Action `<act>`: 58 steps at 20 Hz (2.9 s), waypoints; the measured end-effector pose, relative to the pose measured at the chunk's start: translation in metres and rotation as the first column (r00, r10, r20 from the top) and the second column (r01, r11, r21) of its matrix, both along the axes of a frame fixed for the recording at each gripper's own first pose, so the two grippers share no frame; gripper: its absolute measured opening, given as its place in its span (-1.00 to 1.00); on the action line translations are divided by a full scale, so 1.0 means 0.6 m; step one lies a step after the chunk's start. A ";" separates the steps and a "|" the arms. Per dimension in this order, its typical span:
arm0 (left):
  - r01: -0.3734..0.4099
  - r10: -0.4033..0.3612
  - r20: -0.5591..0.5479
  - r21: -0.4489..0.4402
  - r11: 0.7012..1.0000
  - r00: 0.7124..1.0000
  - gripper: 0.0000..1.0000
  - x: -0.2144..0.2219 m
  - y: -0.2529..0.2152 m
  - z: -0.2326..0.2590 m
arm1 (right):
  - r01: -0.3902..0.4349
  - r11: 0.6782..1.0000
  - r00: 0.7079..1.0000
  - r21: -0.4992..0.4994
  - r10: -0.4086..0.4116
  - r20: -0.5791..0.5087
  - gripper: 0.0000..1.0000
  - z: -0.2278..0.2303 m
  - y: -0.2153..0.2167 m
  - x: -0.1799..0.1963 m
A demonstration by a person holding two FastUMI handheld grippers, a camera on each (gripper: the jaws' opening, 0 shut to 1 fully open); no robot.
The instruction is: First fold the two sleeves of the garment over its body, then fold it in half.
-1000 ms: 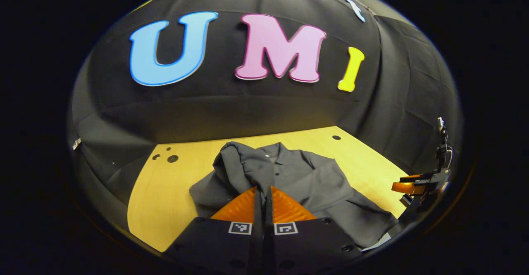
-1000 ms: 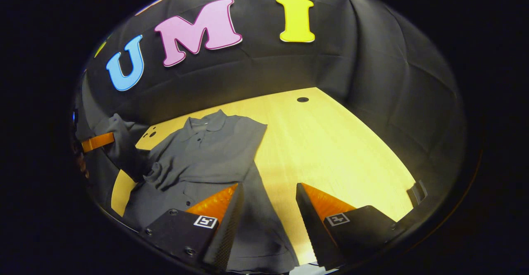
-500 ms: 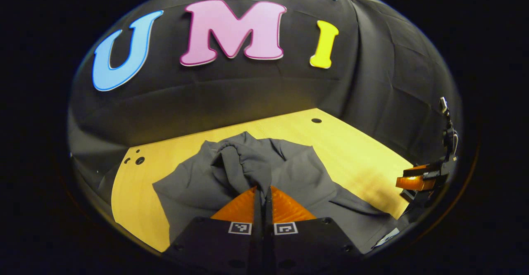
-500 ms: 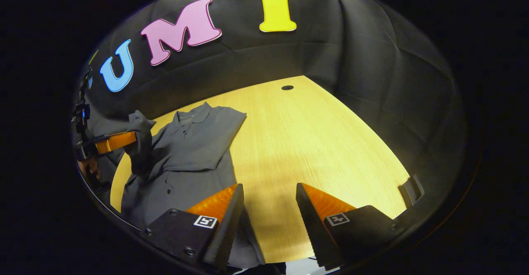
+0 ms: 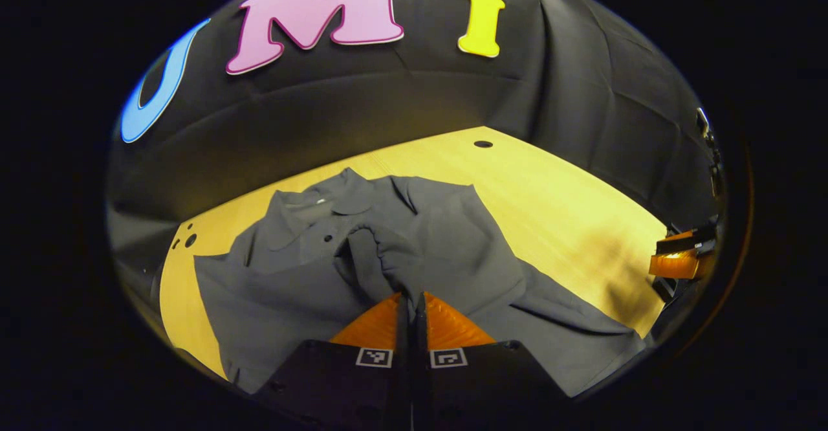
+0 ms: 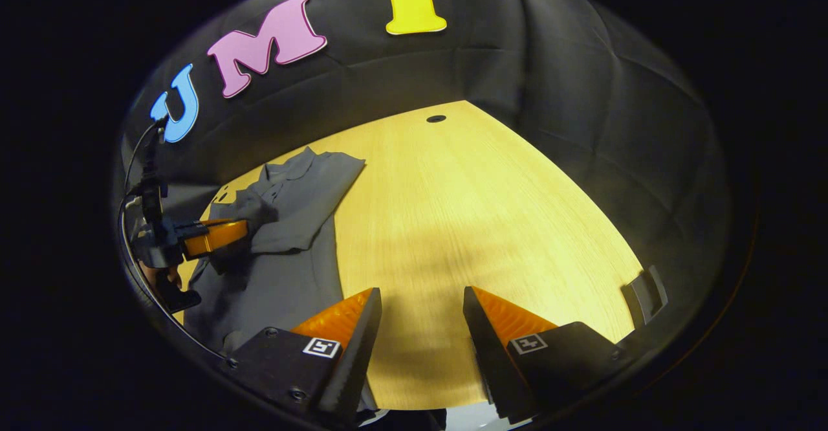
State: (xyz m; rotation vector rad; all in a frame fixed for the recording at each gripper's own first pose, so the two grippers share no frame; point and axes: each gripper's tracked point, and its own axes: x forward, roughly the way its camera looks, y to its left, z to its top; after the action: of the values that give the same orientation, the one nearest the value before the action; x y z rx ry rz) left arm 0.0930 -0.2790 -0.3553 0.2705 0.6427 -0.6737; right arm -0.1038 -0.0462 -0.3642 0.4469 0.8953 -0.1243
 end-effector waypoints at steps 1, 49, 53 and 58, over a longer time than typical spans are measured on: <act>0.004 -0.004 -0.014 0.006 1.000 1.000 -0.79 -0.006 -0.007 -0.012 | 0.001 1.000 1.000 0.004 -0.001 -0.002 0.60 -0.004 -0.005 0.000; -0.431 0.431 -0.284 0.067 0.900 0.857 0.93 -0.287 0.632 -0.098 | -0.217 0.975 0.961 0.044 0.221 -0.165 0.94 -0.011 0.217 -0.130; -0.405 0.414 -0.310 0.096 0.909 0.856 0.93 -0.284 0.624 -0.121 | -0.233 0.971 0.955 0.057 0.240 -0.173 0.94 -0.016 0.239 -0.127; -0.363 0.390 -0.308 0.142 0.921 0.868 0.93 -0.269 0.602 -0.131 | -0.292 0.956 0.938 -0.004 0.286 -0.193 0.95 -0.033 0.256 -0.127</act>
State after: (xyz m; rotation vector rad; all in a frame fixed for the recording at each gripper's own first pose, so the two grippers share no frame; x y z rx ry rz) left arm -0.0686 0.0824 -0.4338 0.0973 1.0172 -0.3141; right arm -0.1800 0.1075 -0.3839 0.2709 1.1373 0.0903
